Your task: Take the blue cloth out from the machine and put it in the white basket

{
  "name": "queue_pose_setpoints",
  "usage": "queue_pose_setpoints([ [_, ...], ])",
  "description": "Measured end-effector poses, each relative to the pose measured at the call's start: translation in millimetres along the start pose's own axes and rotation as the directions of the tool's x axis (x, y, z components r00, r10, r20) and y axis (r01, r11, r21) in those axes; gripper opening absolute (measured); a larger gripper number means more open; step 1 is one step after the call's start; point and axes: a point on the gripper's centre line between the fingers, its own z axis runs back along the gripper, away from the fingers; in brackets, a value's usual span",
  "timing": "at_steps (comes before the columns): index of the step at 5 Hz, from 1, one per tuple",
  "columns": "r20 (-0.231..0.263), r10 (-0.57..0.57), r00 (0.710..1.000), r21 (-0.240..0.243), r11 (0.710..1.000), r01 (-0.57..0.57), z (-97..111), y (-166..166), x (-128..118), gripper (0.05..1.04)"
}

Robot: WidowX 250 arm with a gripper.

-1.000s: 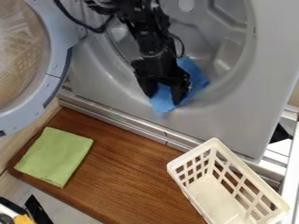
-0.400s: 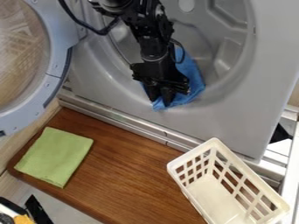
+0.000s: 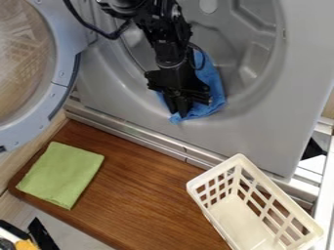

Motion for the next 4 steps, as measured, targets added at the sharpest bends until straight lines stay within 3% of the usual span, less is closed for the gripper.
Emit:
queue_pose_setpoints([
  [2, 0.016, -0.046, 0.999, -0.025, 0.999, 0.047, 7.1, 2.2, 3.3, 0.091],
  [3, 0.106, -0.072, 0.992, -0.016, 0.997, 0.074, 38.9, -0.6, 19.1, 0.089],
  [4, 0.159, -0.078, 0.984, -0.004, 0.997, 0.079, 63.7, -2.2, 21.3, 0.089],
])
